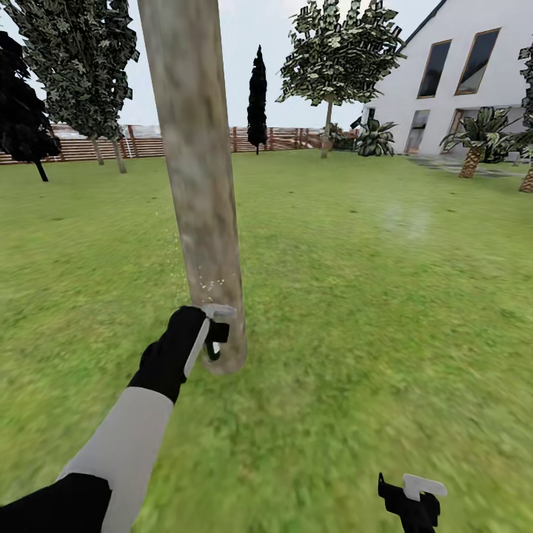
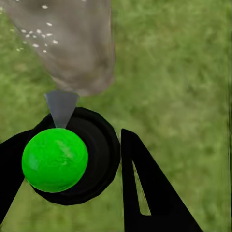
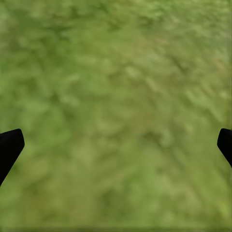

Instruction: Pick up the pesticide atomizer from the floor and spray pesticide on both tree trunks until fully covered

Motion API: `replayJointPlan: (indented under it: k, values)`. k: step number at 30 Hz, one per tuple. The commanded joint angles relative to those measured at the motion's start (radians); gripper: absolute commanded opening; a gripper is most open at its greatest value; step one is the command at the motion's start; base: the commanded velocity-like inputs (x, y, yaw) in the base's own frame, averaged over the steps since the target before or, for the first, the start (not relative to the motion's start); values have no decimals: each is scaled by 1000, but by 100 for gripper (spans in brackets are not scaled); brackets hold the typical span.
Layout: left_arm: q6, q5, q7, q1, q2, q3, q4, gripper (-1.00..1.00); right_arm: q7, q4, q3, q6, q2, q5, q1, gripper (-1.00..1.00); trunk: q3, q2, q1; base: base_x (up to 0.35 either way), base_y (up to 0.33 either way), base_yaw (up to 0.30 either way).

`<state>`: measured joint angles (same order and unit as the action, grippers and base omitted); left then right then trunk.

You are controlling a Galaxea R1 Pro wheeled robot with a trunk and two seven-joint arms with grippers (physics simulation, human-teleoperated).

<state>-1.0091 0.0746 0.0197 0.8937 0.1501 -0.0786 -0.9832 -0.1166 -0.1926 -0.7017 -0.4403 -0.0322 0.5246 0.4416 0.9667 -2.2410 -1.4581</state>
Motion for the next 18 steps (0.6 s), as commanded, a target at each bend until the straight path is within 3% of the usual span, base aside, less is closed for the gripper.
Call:
replayJointPlan:
  k: [1,3,4,7,9,12,13,16,18]
  values:
    - [-3,8,0,0,2,-12,-15,-100,0,0,0,0,0,0,0,100,0,0,0,0,0,0]
    - [-7,14,0,-2,-12,-15,-63,-100,0,1,0,0,0,0,0,100,0,0,0,0,0,0]
    - [-8,14,0,-2,-33,-6,-73,-100,0,1,0,0,0,0,0,100,0,0,0,0,0,0]
    - [-9,6,0,-1,-124,57,-83,-100,0,1,1,0,0,0,0,100,0,0,0,0,0,0]
    - [-11,4,0,2,-108,55,-88,-100,0,1,1,0,0,0,0,100,0,0,0,0,0,0]
    - [-14,11,0,16,-11,46,-121,-100,0,1,1,0,0,0,0,100,0,0,0,0,0,0]
    - [-15,11,0,20,0,6,-124,-100,0,1,0,0,0,0,0,100,0,0,0,0,0,0]
    - [-16,15,0,21,-9,-20,-133,-100,0,1,1,0,0,0,0,100,0,0,0,0,0,0]
    - [-17,15,0,19,-65,26,-156,-100,0,1,1,0,0,0,-1,100,0,0,0,0,0,0]
